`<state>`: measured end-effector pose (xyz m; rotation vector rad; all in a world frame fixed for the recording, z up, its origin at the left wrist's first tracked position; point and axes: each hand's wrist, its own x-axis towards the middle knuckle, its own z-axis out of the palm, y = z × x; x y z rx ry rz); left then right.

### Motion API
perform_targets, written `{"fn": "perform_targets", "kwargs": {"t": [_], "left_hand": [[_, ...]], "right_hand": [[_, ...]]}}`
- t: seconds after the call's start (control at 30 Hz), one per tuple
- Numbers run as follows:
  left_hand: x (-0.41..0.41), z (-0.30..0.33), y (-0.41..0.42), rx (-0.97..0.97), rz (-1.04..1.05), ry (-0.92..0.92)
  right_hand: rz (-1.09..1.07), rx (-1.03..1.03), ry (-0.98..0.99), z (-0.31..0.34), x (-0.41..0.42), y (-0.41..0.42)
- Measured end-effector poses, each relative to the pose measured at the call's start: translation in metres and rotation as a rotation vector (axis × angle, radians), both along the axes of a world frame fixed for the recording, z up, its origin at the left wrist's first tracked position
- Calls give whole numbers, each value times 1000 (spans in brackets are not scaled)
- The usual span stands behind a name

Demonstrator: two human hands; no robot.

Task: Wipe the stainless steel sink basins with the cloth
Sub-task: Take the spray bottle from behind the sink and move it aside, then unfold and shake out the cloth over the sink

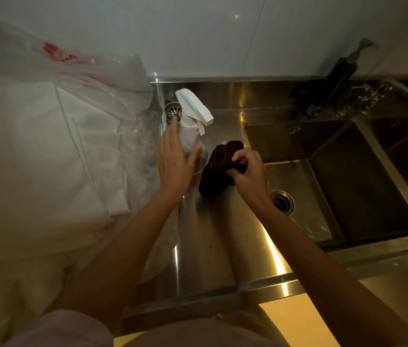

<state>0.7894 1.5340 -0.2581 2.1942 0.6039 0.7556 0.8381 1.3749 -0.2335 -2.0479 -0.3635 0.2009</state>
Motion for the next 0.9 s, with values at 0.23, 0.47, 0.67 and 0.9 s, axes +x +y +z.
{"fn": "perform_targets", "kwargs": {"t": [0.23, 0.47, 0.67, 0.9], "left_hand": [[-26, 23, -18, 10, 135, -82], [-49, 36, -57, 163, 51, -220], [-58, 39, -86, 256, -34, -156], [-32, 45, -140, 283, -476, 70]], "right_hand": [[-1, 23, -25, 7, -12, -11], [-30, 75, -28, 7, -21, -32], [-46, 87, -70, 12, -23, -70], [-43, 183, -68, 32, -12, -139]]}}
